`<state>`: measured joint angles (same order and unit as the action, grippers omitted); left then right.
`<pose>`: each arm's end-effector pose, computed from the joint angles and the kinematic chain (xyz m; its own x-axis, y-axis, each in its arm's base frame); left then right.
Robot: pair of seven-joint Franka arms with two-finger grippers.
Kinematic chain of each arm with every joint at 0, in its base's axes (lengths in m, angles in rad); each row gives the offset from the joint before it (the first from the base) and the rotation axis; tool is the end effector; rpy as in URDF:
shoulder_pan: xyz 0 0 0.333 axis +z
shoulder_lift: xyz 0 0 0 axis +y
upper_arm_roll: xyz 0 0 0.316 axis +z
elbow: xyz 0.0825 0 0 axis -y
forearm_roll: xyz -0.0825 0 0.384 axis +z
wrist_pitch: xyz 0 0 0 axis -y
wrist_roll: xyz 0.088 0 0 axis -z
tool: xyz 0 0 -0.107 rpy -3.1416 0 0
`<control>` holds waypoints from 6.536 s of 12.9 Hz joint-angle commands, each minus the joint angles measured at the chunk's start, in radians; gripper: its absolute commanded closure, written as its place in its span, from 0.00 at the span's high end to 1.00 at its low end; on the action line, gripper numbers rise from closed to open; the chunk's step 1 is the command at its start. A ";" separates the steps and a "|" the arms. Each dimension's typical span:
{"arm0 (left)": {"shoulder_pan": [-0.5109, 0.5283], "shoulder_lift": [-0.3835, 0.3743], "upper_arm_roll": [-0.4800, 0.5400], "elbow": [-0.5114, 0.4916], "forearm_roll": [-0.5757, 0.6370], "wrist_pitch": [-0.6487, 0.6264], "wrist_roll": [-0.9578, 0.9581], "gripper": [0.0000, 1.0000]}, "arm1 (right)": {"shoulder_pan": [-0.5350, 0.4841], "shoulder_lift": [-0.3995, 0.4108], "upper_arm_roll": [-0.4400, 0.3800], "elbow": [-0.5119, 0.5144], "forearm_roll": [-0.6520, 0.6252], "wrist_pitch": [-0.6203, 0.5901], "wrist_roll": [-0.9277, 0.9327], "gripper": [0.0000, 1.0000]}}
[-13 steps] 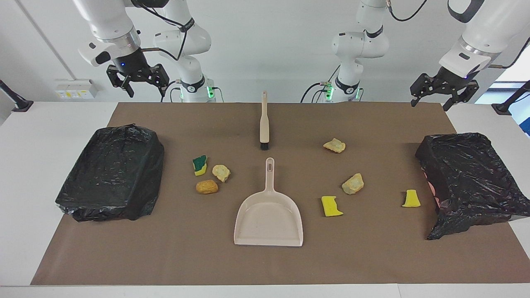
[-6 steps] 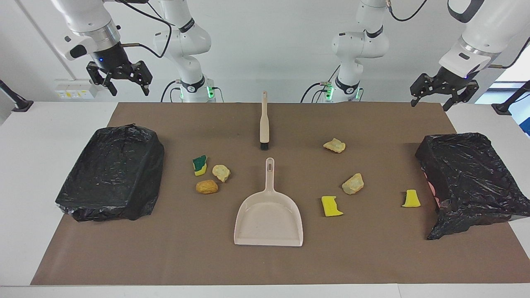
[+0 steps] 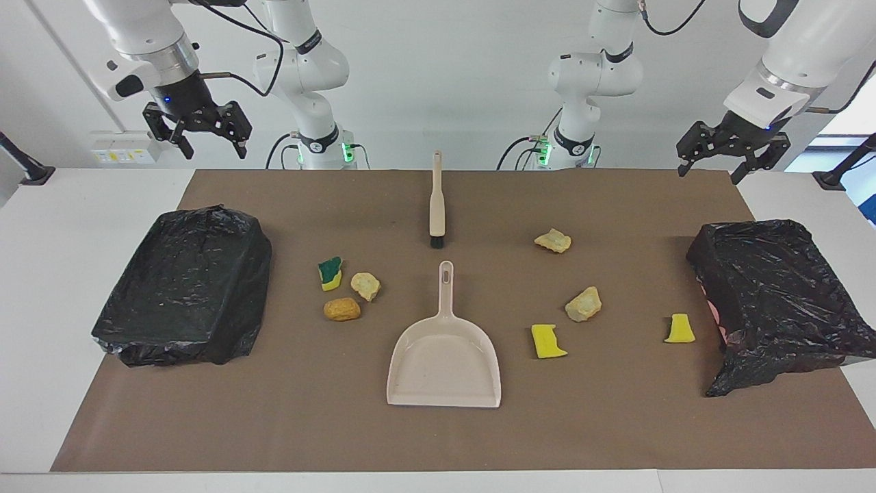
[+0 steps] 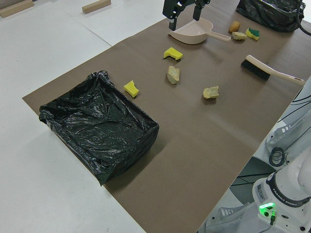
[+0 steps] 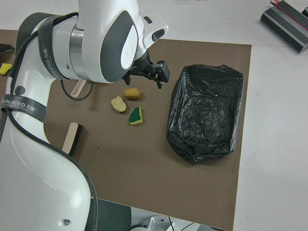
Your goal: Sweep and dump trash in bin
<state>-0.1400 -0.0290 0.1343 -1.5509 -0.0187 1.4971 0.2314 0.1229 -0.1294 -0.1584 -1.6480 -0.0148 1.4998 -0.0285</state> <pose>0.5382 -0.0040 0.6432 0.9715 -0.2363 -0.0192 -0.2357 -0.9714 0.0277 0.5061 -0.0254 0.6499 0.9998 -0.0063 -0.0202 -0.0065 -1.0000 -0.0061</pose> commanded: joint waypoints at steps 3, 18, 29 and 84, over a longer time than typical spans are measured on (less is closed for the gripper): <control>-0.012 -0.023 0.001 -0.028 0.016 0.015 -0.001 1.00 | -0.009 -0.018 0.007 -0.036 -0.007 -0.001 -0.013 1.00; -0.482 -0.137 -0.015 -0.313 0.009 0.152 -0.503 1.00 | 0.055 0.073 0.023 -0.046 0.007 0.094 0.061 1.00; -0.910 -0.079 -0.016 -0.596 0.003 0.503 -0.940 1.00 | 0.098 0.212 0.023 -0.041 0.009 0.230 0.085 1.00; -0.010 0.221 -0.016 -0.457 0.275 0.554 -0.256 0.00 | 0.509 0.734 0.031 0.260 0.124 0.435 0.565 0.00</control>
<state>-0.1023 0.2310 0.1209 -1.9578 0.2482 2.0350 -0.0176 0.6343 0.6051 -0.1286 -1.3902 0.0977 1.9448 0.5567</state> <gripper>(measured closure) 0.744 0.678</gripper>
